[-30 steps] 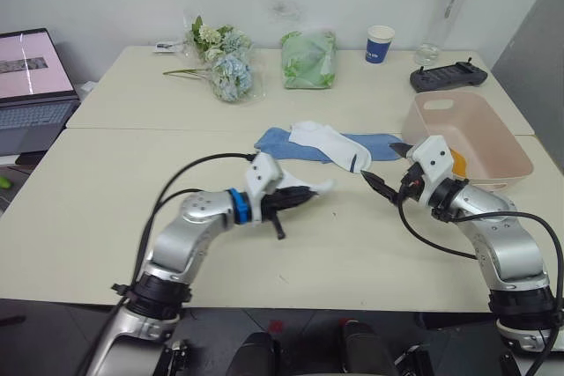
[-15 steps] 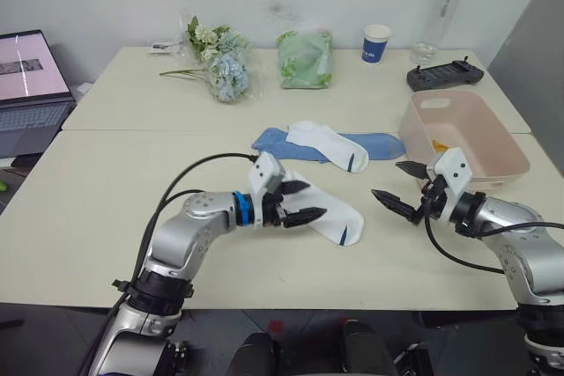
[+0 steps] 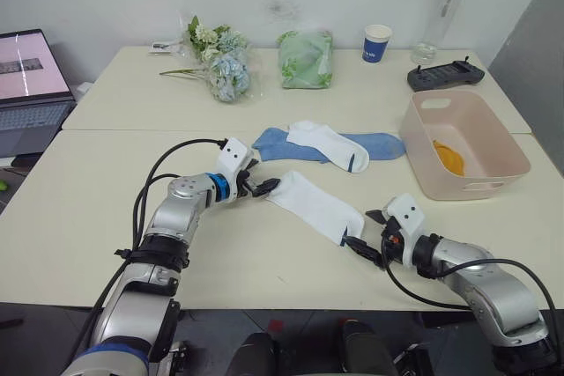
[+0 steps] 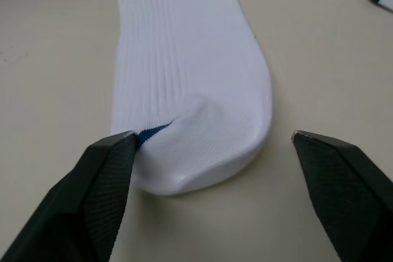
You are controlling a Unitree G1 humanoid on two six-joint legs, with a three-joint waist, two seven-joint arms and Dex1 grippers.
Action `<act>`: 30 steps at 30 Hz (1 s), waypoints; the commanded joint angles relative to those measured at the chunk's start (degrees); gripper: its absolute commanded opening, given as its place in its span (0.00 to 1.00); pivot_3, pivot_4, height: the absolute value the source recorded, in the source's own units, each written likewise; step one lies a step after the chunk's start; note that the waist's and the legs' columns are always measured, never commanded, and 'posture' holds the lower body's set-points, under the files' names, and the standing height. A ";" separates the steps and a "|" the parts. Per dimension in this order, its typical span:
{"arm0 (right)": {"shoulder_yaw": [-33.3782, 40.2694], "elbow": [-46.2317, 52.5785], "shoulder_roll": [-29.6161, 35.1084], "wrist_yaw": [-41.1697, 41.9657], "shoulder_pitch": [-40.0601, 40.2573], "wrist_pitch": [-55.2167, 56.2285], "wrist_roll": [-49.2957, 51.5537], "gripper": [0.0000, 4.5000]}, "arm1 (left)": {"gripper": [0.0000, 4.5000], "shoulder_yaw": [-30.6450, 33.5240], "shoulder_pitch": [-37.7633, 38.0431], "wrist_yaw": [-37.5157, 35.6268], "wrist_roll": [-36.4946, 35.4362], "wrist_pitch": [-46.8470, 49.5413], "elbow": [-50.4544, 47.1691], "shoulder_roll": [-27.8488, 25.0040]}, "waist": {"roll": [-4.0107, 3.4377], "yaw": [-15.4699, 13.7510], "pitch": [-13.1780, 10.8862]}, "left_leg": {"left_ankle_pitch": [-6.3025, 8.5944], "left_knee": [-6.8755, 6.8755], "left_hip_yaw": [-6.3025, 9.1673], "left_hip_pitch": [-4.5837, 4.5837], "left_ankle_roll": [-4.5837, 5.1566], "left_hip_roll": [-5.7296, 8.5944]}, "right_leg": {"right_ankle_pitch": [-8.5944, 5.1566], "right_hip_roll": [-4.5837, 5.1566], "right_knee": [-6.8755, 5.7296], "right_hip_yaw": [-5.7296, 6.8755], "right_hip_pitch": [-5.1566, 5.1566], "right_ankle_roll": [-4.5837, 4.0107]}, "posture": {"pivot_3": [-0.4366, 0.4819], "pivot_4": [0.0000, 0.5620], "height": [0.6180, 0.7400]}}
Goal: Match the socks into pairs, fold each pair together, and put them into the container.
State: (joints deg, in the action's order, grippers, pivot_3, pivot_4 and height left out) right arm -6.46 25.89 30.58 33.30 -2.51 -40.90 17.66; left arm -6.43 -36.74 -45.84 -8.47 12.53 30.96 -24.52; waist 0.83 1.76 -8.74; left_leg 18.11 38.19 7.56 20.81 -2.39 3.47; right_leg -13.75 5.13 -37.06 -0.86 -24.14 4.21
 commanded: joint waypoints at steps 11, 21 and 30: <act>1.34 2.31 1.10 0.85 -1.47 -0.59 1.67 0.00 | 0.06 0.42 2.77 -5.84 -1.95 1.39 -7.61 0.30 | 0.00 0.07 0.00 | 0.00 0.00 0.01 0.00 0.00 -0.01 | 0.00 0.00 -0.01 0.01 0.01 0.00 | 0.48 0.27 1.00; 3.50 -1.24 2.67 2.61 -5.00 0.77 2.08 0.00 | 0.01 3.77 9.01 -6.96 -6.07 8.52 -18.24 -2.10 | 0.00 0.19 0.00 | 0.00 0.00 0.00 -0.01 0.00 -0.02 | 0.00 -0.01 -0.01 -0.01 0.01 0.00 | 0.48 0.27 1.00; 4.39 -4.74 3.48 4.34 -7.26 2.56 1.85 0.00 | 0.01 8.30 14.83 -4.91 -10.23 15.39 -27.78 -5.57 | 0.00 -0.03 0.00 | 0.00 -0.01 0.02 -0.01 0.00 -0.04 | 0.00 -0.02 -0.01 -0.01 0.01 0.00 | 0.48 0.27 1.00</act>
State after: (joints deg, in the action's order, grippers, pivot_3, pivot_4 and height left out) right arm -3.32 20.48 33.49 36.88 -9.05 -39.69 19.13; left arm -0.08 -20.99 -51.69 -17.10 27.83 5.13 -30.10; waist 0.82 1.73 -8.74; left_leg 18.11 38.19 7.59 20.80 -2.38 3.44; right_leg -13.75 5.12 -37.07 -0.87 -24.12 4.21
